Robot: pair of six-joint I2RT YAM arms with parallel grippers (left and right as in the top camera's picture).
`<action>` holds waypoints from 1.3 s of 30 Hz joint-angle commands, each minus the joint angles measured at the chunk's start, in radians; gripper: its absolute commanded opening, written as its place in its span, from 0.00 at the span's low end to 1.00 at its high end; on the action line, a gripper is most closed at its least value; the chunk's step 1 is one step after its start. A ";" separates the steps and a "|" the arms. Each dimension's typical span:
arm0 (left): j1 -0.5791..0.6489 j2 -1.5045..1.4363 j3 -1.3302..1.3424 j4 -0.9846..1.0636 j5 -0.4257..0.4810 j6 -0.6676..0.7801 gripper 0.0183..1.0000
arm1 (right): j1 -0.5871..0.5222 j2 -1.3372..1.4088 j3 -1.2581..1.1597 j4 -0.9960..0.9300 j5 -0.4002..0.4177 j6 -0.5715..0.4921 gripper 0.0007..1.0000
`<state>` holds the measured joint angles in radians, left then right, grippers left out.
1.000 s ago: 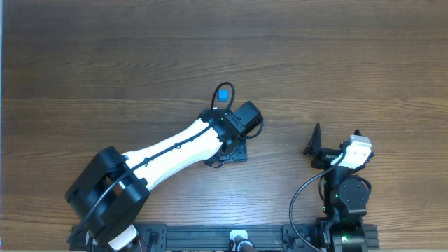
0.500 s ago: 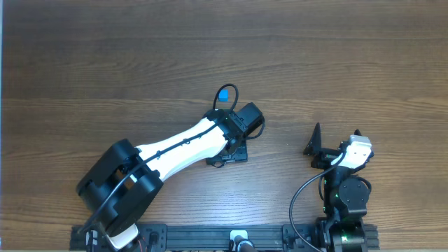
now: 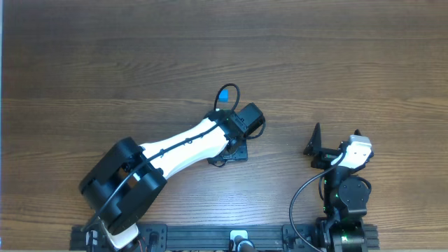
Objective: Stack Cubes
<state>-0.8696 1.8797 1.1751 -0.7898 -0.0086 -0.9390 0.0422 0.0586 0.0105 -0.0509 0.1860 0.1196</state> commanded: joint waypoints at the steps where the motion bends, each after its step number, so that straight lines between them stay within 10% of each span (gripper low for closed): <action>1: 0.004 0.015 -0.038 0.021 -0.015 -0.004 0.58 | -0.006 -0.008 -0.005 -0.002 0.014 -0.005 0.99; 21: 0.010 0.015 -0.044 0.024 -0.016 0.004 0.21 | -0.006 -0.008 -0.005 -0.002 0.014 -0.005 0.99; 39: 0.010 -0.060 -0.043 -0.016 -0.012 -0.008 0.15 | -0.006 -0.008 -0.005 -0.002 0.014 -0.005 0.99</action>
<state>-0.8673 1.8748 1.1385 -0.8005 -0.0120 -0.9363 0.0422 0.0586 0.0105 -0.0509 0.1860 0.1200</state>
